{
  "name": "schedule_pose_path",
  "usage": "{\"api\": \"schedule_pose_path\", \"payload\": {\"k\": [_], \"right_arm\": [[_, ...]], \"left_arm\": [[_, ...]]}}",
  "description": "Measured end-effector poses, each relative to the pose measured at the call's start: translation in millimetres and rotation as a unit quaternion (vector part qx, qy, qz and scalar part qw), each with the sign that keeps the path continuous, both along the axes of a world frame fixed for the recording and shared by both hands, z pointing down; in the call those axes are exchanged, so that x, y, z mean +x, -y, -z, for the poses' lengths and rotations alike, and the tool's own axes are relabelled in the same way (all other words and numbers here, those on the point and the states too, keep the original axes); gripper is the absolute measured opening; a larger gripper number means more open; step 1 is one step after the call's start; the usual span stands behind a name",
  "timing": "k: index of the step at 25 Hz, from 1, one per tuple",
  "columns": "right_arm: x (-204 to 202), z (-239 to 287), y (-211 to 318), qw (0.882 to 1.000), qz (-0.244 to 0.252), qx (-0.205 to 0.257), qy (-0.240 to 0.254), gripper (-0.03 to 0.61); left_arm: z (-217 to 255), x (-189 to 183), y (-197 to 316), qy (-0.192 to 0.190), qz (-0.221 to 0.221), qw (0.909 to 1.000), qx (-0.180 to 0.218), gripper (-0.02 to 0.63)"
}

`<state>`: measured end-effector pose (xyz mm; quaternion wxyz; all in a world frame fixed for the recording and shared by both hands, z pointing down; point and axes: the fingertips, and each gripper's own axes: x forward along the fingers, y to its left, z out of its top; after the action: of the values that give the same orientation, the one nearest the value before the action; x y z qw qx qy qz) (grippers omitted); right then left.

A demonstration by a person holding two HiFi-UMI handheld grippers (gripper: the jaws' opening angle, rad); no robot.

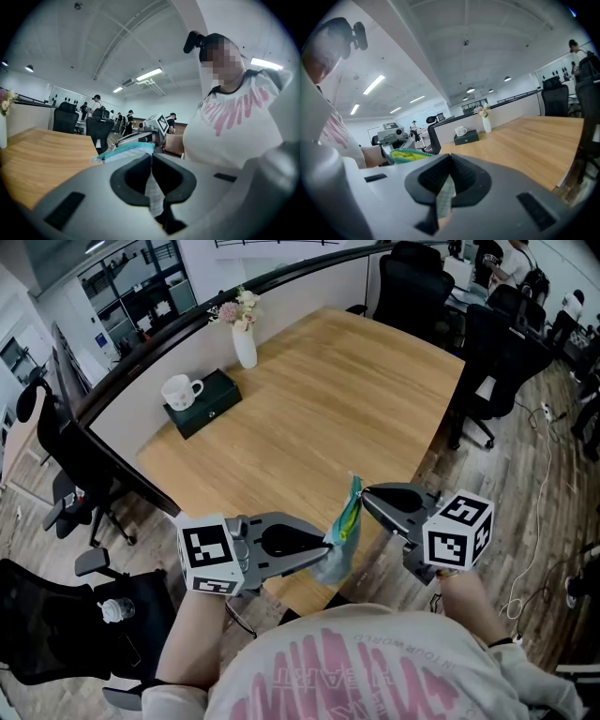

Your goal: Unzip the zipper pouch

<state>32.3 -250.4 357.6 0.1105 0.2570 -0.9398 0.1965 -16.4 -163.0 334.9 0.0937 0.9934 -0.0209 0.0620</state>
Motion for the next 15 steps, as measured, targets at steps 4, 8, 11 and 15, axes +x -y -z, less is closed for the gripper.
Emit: {"api": "schedule_pose_path", "payload": {"k": [4,8,11,15], "right_arm": [[2.8,-1.3,0.6,1.000,-0.008,0.000,-0.004,0.002],[10.8,-5.7,4.8,0.999,-0.028,-0.007,-0.016,0.002],[15.0,-5.7,6.1,0.999,-0.036,-0.010,-0.015,0.002],[19.0,-5.3,7.5,0.999,-0.047,-0.008,-0.018,0.002]], "left_arm": [[-0.3,0.3,-1.7,-0.001,-0.004,1.0000,-0.001,0.012],[0.9,-0.4,-3.7,-0.003,-0.008,1.0000,-0.002,0.012],[-0.5,-1.3,-3.6,0.002,-0.006,1.0000,0.000,0.012],[-1.1,-0.1,-6.9,0.003,-0.010,0.9999,0.001,0.012]]}}
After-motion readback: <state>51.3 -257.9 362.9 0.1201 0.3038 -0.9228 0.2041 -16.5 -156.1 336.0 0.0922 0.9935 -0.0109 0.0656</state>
